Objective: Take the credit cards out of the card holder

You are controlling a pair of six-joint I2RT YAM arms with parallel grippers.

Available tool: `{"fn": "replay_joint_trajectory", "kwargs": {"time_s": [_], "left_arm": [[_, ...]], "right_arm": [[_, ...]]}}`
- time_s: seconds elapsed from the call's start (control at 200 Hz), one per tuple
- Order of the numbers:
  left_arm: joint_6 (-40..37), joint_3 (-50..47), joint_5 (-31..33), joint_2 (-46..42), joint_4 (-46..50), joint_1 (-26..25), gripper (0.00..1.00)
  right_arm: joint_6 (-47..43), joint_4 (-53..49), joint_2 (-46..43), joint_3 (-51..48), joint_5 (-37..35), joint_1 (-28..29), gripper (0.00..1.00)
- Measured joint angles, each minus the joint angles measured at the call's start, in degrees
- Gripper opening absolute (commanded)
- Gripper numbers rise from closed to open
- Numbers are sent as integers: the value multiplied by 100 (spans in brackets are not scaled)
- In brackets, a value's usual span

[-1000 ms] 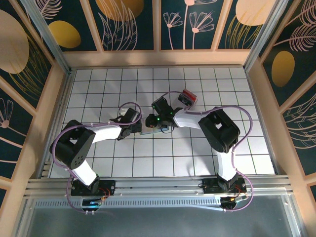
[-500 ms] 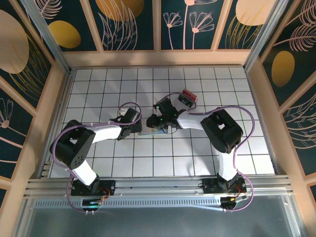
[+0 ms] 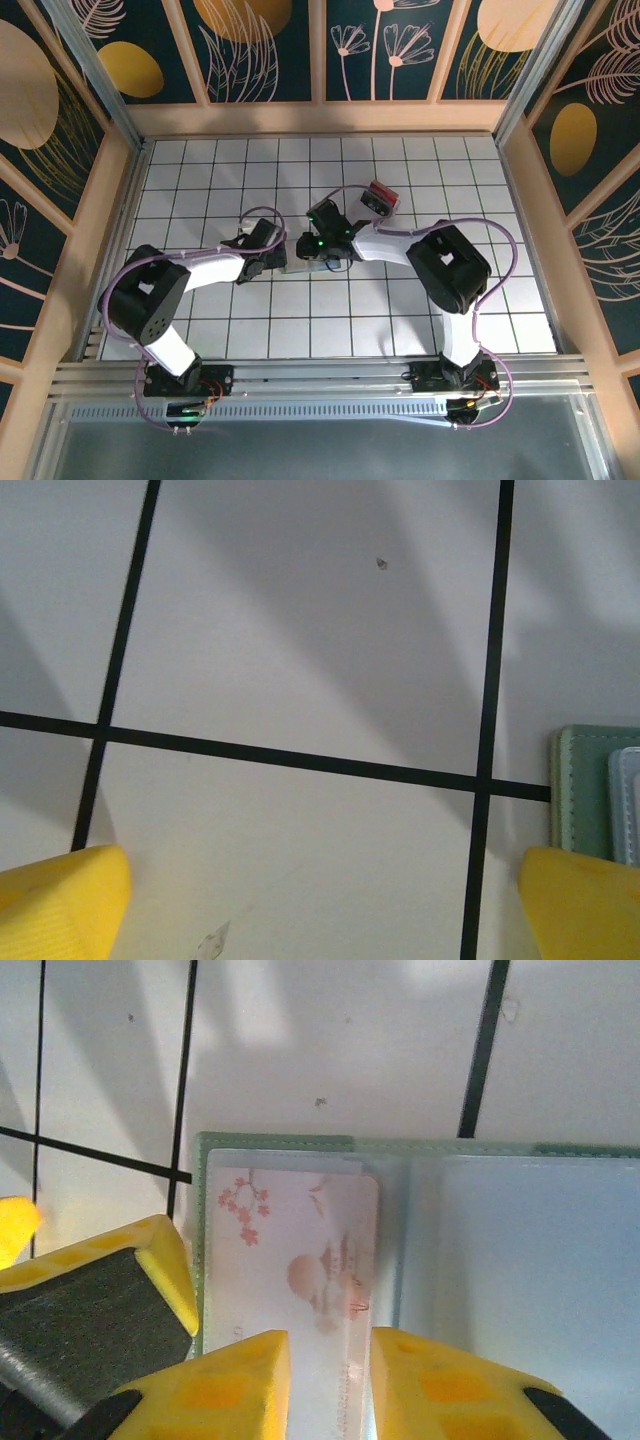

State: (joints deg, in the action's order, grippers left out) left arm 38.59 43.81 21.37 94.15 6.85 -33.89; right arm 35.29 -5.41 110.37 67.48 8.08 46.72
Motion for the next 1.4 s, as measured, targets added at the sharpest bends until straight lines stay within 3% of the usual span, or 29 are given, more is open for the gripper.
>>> {"fn": "replay_joint_trajectory", "kwargs": {"time_s": [0.2,0.47,0.671,0.931,1.401], "left_arm": [[203,-31,203,-516,109,0,99],[442,-201,459,-1012,223,162,99],[557,-590,466,-1434,315,649,99],[568,-793,466,-1740,400,776,99],[566,-837,433,-1740,393,802,99]], "right_arm": [[-210,-560,-2,426,-839,409,32],[-549,-1078,151,988,-1429,693,41],[-780,-1349,476,1362,-1655,975,50],[-841,-1615,807,1392,-1757,1056,54],[-737,-1707,863,1478,-1897,1060,28]]}}
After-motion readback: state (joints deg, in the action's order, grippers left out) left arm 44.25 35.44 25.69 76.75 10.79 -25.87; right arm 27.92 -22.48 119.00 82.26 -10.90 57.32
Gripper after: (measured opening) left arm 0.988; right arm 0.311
